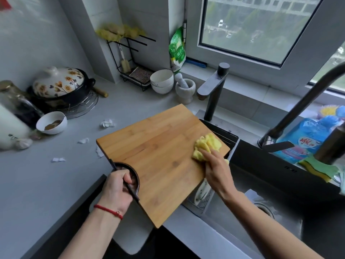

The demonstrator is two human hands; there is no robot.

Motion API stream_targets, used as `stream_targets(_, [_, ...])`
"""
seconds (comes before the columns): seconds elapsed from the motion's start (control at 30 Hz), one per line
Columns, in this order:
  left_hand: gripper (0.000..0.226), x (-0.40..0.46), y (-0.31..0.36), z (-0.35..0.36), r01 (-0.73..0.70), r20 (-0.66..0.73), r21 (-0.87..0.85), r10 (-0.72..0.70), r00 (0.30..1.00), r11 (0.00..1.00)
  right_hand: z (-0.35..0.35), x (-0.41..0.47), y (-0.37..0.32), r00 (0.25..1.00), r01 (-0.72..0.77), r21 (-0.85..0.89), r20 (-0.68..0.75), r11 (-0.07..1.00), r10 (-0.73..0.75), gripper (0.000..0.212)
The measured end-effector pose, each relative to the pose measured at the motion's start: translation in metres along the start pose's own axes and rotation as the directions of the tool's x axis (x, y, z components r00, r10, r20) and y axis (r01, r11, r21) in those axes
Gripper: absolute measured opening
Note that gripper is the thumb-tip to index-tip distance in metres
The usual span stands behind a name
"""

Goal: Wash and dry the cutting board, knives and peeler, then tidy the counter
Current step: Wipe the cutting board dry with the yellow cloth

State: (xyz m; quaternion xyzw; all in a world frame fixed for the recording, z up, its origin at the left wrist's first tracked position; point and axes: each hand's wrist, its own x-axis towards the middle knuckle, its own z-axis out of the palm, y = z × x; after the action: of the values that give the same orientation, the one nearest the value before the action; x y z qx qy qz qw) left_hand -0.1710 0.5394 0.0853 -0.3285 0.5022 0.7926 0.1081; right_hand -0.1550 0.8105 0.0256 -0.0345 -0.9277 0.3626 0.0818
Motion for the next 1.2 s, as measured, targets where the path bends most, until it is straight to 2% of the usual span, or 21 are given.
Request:
stream_targets(0.03, [0.043, 0.000, 0.001, -0.003, -0.004, 0.004, 0.010, 0.004, 1.000, 1.000, 0.010, 0.002, -0.005, 0.998, 0.059, -0.002, 0.021, 0.998, -0.059, 0.040])
stream_targets(0.1, [0.043, -0.001, 0.005, -0.013, -0.007, 0.009, 0.045, 0.007, 1.000, 0.999, 0.024, -0.009, -0.009, 0.957, 0.280, -0.017, 0.085, 0.960, -0.278, 0.039])
stream_targets(0.13, [0.043, 0.000, 0.007, -0.018, -0.012, 0.014, 0.066, 0.011, 1.000, 0.998, 0.024, -0.011, -0.001, 0.952, 0.302, -0.011, 0.057, 0.953, -0.300, 0.042])
stream_targets(0.17, [0.044, -0.002, 0.008, -0.024, -0.016, 0.025, 0.079, 0.014, 1.000, 0.997, 0.021, -0.009, 0.011, 0.976, 0.219, 0.007, -0.011, 0.976, -0.219, 0.046])
stream_targets(0.2, [0.044, -0.004, 0.009, -0.030, -0.020, 0.037, 0.092, 0.016, 0.999, 0.996, 0.016, -0.004, 0.023, 0.994, 0.057, 0.030, -0.100, 0.998, -0.053, 0.050])
stream_targets(0.23, [0.045, -0.004, 0.011, -0.034, -0.031, 0.055, 0.091, 0.026, 0.998, 0.995, 0.010, 0.005, 0.030, 0.975, -0.138, 0.070, -0.165, 0.988, 0.148, 0.051])
stream_targets(0.3, [0.049, -0.006, 0.011, -0.042, -0.046, 0.105, 0.125, 0.032, 0.994, 0.991, 0.004, 0.020, 0.038, 0.860, -0.453, 0.157, -0.181, 0.877, 0.477, 0.036])
stream_targets(0.33, [0.051, -0.006, 0.011, -0.043, -0.057, 0.131, 0.148, 0.038, 0.991, 0.987, 0.003, 0.029, 0.036, 0.808, -0.540, 0.180, -0.163, 0.822, 0.567, 0.027])
stream_targets(0.4, [0.045, -0.004, 0.016, -0.047, -0.100, 0.201, 0.190, 0.061, 0.978, 0.977, 0.002, 0.044, 0.029, 0.764, -0.606, 0.197, -0.125, 0.770, 0.633, 0.019])
stream_targets(0.5, [0.036, -0.004, 0.029, -0.047, -0.206, 0.297, 0.314, 0.110, 0.949, 0.927, -0.001, 0.075, 0.019, 0.772, -0.557, 0.320, -0.140, 0.766, 0.620, 0.020])
stream_targets(0.67, [0.042, -0.009, 0.039, -0.044, -0.289, 0.348, 0.414, 0.144, 0.926, 0.863, -0.018, 0.131, -0.006, 0.834, -0.349, 0.403, -0.279, 0.846, 0.477, 0.024])
stream_targets(0.7, [0.041, -0.009, 0.039, -0.043, -0.289, 0.348, 0.412, 0.144, 0.926, 0.864, -0.021, 0.139, -0.011, 0.858, -0.294, 0.359, -0.311, 0.886, 0.410, 0.025])
stream_targets(0.77, [0.041, -0.011, 0.038, -0.043, -0.273, 0.334, 0.394, 0.140, 0.932, 0.878, -0.025, 0.149, -0.016, 0.920, -0.165, 0.157, -0.332, 0.974, 0.210, 0.025])
stream_targets(0.83, [0.037, -0.014, 0.034, -0.048, -0.244, 0.307, 0.361, 0.132, 0.942, 0.900, -0.024, 0.149, -0.014, 0.961, -0.067, -0.032, -0.270, 0.997, 0.056, 0.022])
stream_targets(0.93, [0.040, -0.013, 0.029, -0.057, -0.190, 0.213, 0.322, 0.124, 0.969, 0.928, -0.023, 0.137, -0.017, 0.986, 0.012, -0.192, -0.163, 0.981, -0.044, 0.018])
stream_targets(1.0, [0.041, -0.014, 0.029, -0.053, -0.179, 0.231, 0.312, 0.108, 0.967, 0.933, -0.017, 0.125, -0.038, 0.989, 0.105, -0.275, -0.068, 0.956, -0.128, 0.020])
stream_targets(1.1, [0.034, -0.014, 0.024, -0.036, -0.182, 0.306, 0.319, 0.080, 0.949, 0.930, 0.005, 0.104, -0.105, 0.967, 0.255, -0.173, 0.053, 0.951, -0.250, 0.020])
stream_targets(1.2, [0.024, -0.009, 0.015, -0.020, -0.146, 0.345, 0.312, 0.031, 0.938, 0.939, 0.035, 0.086, -0.179, 0.922, 0.386, -0.122, 0.095, 0.915, -0.376, 0.033])
